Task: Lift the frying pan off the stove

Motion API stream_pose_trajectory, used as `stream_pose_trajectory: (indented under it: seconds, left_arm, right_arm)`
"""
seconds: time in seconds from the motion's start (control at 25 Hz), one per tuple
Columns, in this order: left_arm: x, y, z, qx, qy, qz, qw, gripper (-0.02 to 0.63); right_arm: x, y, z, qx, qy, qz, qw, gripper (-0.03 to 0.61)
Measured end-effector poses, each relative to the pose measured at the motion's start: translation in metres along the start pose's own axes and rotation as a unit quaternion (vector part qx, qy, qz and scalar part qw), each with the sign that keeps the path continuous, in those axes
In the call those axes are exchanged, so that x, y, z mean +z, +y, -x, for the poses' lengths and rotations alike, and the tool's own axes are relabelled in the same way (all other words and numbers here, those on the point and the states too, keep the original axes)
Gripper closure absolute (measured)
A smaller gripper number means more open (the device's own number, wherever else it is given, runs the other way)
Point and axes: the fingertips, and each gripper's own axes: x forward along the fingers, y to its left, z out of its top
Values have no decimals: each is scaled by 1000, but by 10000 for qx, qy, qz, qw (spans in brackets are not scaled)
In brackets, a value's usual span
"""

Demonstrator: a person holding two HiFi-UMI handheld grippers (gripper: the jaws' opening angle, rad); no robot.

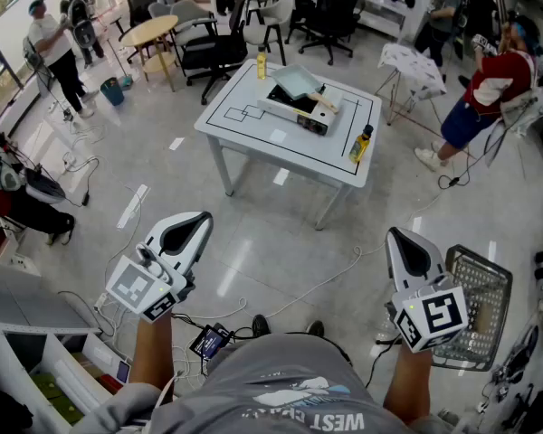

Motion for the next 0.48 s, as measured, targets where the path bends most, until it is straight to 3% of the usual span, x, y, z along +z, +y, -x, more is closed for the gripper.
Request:
stream_pose_trajectory:
  seconds: [0.48]
  left_arm:
    - [3,25,14,-19,-13,-94,10000,615]
  right_arm:
    - [7,15,-9,-136,16,12,9999,571]
